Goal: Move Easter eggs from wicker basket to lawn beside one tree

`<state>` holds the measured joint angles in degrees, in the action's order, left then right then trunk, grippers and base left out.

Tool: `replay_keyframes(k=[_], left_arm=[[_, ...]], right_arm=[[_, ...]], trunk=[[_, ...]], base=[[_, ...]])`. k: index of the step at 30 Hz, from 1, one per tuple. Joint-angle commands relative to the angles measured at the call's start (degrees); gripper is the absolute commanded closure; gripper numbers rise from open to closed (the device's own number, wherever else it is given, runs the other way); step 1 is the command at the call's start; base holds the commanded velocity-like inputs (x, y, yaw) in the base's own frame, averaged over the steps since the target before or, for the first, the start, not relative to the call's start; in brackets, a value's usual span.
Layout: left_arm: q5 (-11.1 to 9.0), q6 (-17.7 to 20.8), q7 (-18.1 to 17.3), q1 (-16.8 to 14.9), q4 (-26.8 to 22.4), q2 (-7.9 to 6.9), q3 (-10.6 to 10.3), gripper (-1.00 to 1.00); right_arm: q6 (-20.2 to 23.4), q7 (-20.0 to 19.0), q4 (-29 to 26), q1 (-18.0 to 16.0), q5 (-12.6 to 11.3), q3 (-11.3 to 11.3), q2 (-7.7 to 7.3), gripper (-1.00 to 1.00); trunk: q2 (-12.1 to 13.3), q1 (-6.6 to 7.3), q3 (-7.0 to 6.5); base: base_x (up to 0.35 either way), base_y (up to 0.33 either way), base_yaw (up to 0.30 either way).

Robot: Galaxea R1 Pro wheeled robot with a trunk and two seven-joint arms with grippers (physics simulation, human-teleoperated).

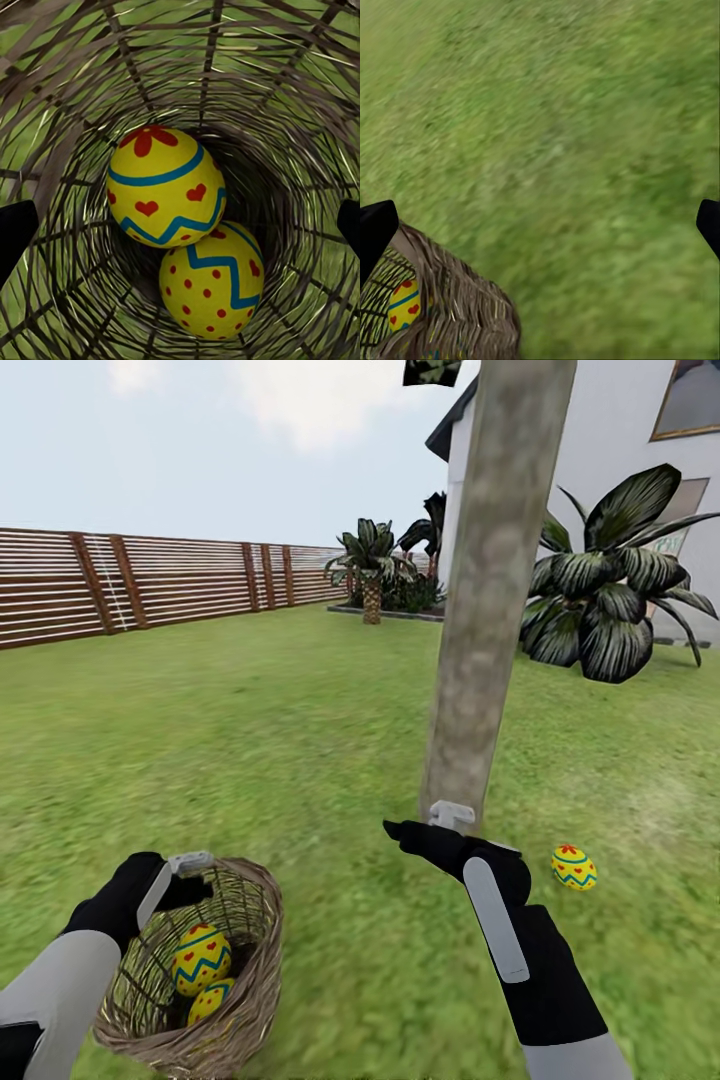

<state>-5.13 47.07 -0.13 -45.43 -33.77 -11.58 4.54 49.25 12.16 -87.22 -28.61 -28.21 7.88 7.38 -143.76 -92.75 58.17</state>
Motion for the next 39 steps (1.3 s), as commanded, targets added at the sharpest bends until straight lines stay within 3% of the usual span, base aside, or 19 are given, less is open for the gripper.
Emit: replay_keyframes(k=[1,30,37,39], left_arm=[[-0.34,0.05,0.04,-0.02,-0.06,-0.02,0.12,-1.0],[-0.58,-2.06,-0.04,0.01,-0.55,-0.11,0.43,-1.0],[-0.62,-2.2,-0.26,0.0,-0.78,-0.11,0.57,-1.0],[-0.65,-2.18,-0.28,0.0,-0.82,-0.11,0.61,-1.0]], right_arm=[[0.15,0.58,-0.06,-0.04,-0.61,0.03,0.01,-1.0],[0.14,0.58,-0.06,-0.04,-0.61,0.02,0.01,-1.0],[0.14,0.52,-0.41,-0.04,-0.54,0.35,0.01,-1.0],[0.14,0.57,-1.08,-0.04,-0.53,1.75,-0.01,-1.0]], trunk=[[-0.04,-0.01,0.29],[-0.43,-0.76,6.71],[-0.43,-0.76,6.71],[-0.43,-0.76,6.71]], base=[[0.0,0.0,0.0],[0.0,0.0,0.0],[0.0,0.0,0.0],[0.0,0.0,0.0]])
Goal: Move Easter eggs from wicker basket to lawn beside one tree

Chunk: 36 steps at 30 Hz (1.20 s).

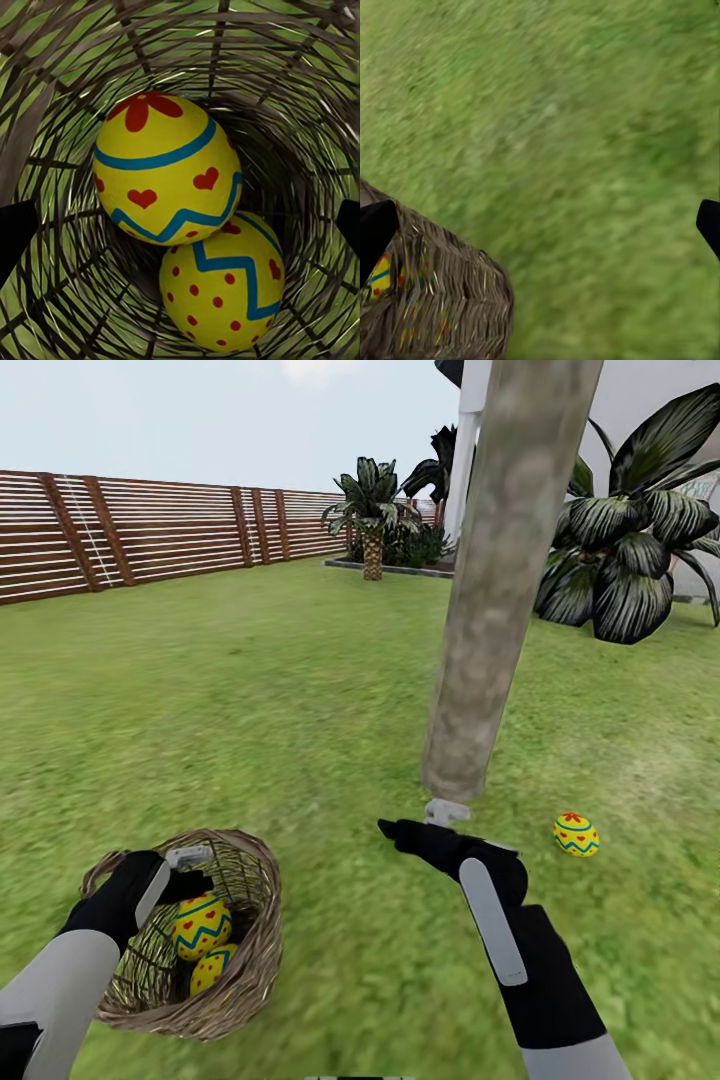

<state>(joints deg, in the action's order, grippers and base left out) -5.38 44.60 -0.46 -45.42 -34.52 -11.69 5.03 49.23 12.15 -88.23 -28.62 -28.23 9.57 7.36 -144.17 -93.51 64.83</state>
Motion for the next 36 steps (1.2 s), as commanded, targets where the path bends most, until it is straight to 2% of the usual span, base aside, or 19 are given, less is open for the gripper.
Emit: replay_keyframes(k=[1,6,10,36], left_arm=[[-0.4,0.3,0.04,-0.02,-0.08,0.0,0.13,-1.0],[-0.48,0.31,0.02,-0.02,-0.1,0.0,0.15,-1.0],[-0.56,0.31,0.02,-0.02,-0.1,0.0,0.16,-1.0],[-0.77,0.4,0.01,-0.02,-0.07,-0.01,0.19,-1.0]], right_arm=[[0.18,0.6,-0.55,-0.04,-0.5,0.7,-0.01,-1.0],[0.17,0.67,-2.21,0.54,-0.44,3.98,-0.06,-1.0],[0.17,0.68,-2.55,0.74,-0.43,4.63,-0.1,-1.0],[0.17,0.68,-2.67,0.84,-0.43,4.94,-0.07,-1.0]], trunk=[[-0.02,0.01,0.05],[-0.02,0.01,0.05],[-0.02,0.01,0.05],[-0.02,0.01,0.05]], base=[[0.0,0.0,0.0],[0.0,0.0,0.0],[0.0,0.0,0.0],[0.046,0.009,0.0]])
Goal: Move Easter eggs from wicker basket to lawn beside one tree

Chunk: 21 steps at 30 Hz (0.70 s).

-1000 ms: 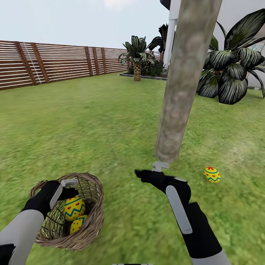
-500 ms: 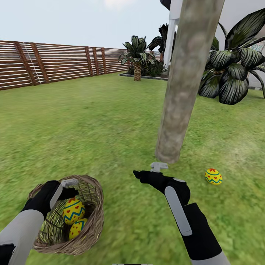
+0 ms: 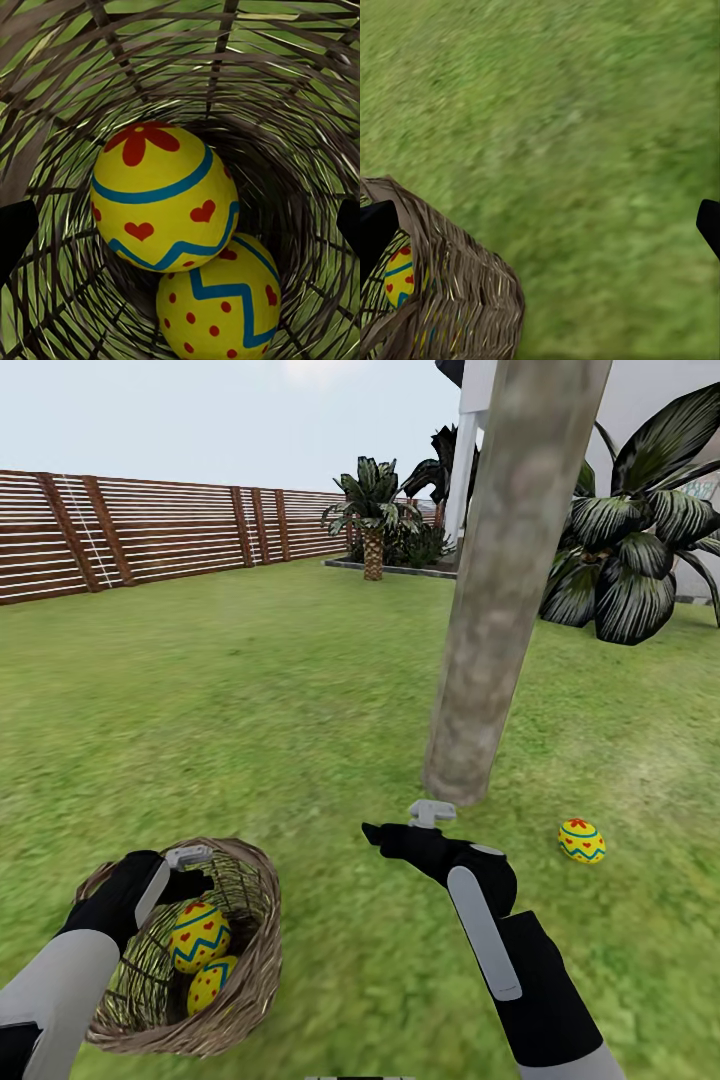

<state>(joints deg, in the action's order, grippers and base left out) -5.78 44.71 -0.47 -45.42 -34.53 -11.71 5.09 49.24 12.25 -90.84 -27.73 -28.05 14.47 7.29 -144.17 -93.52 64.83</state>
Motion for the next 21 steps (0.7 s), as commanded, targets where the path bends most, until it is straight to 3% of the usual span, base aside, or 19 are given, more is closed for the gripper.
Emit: replay_keyframes(k=[1,21], left_arm=[[-0.37,0.29,0.03,-0.01,-0.06,-0.02,0.14,-1.0],[-0.37,0.29,0.08,-0.01,0.1,0.01,0.17,-1.0]], right_arm=[[0.17,0.58,-0.05,-0.04,-0.6,0.03,0.01,-1.0],[0.16,0.58,-0.05,-0.03,-0.6,-0.14,-0.07,-1.0]], trunk=[[-0.02,0.01,0.05],[-0.02,0.01,0.05]], base=[[0.0,0.0,0.0],[0.017,0.034,0.0]])
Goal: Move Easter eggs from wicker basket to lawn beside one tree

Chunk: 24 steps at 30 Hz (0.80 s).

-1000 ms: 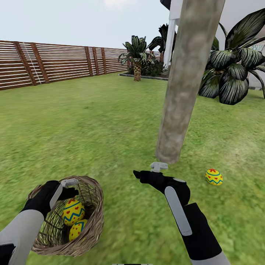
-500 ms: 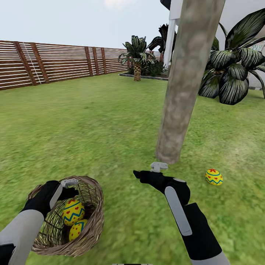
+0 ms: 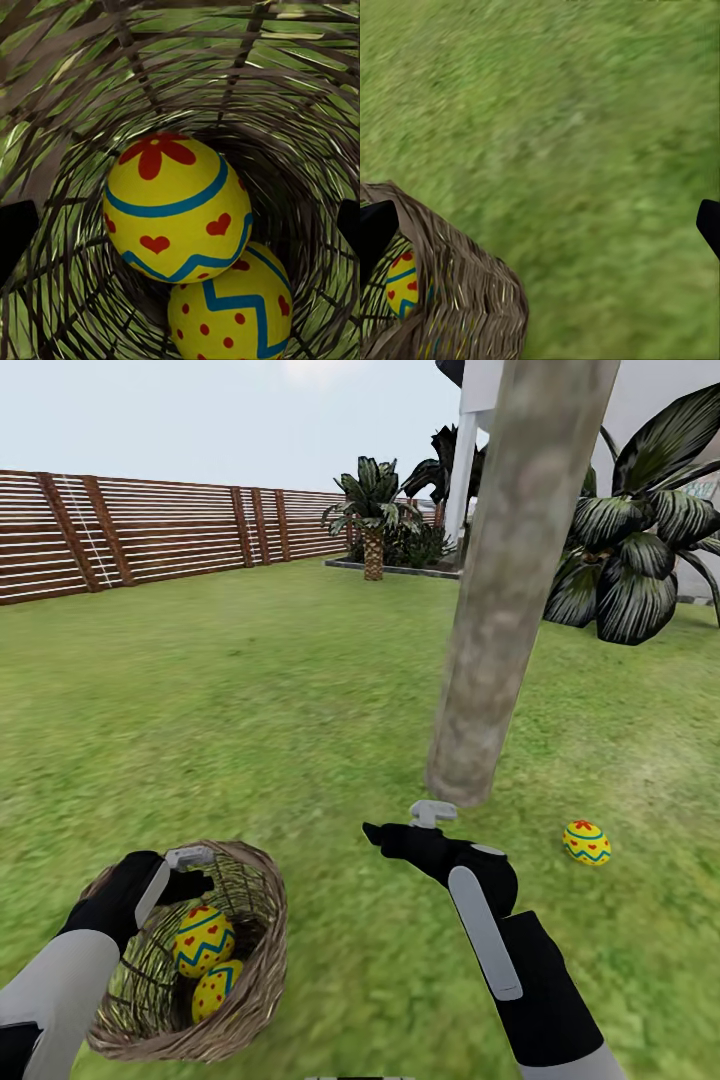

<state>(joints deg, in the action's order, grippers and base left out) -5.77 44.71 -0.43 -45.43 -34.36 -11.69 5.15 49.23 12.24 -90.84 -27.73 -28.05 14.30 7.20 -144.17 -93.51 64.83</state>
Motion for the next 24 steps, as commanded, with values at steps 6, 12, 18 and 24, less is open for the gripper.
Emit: replay_keyframes(k=[6,12,18,24], left_arm=[[-0.38,0.29,-0.02,-0.01,-0.14,0.0,0.12,-1.0],[-0.43,0.29,-0.07,-0.01,-0.19,-0.01,0.13,-1.0],[-0.45,0.25,-0.09,-0.01,-0.26,0.0,0.13,-1.0],[-0.46,0.23,-0.04,-0.01,-0.27,-0.02,0.13,-1.0]], right_arm=[[0.17,0.59,-0.04,-0.03,-0.6,0.03,0.0,-1.0],[0.18,0.59,-0.04,-0.05,-0.6,0.03,0.0,-1.0],[0.18,0.59,-0.04,-0.03,-0.6,-0.04,0.0,-1.0],[0.17,0.59,-0.04,-0.04,-0.6,-0.06,0.0,-1.0]], trunk=[[-0.02,0.0,0.05],[-0.02,0.0,0.05],[-0.02,0.0,0.05],[-0.1,-0.15,1.38]], base=[[0.043,0.048,0.0],[0.007,0.007,0.0],[0.001,0.001,0.0],[0.0,0.0,0.0]])
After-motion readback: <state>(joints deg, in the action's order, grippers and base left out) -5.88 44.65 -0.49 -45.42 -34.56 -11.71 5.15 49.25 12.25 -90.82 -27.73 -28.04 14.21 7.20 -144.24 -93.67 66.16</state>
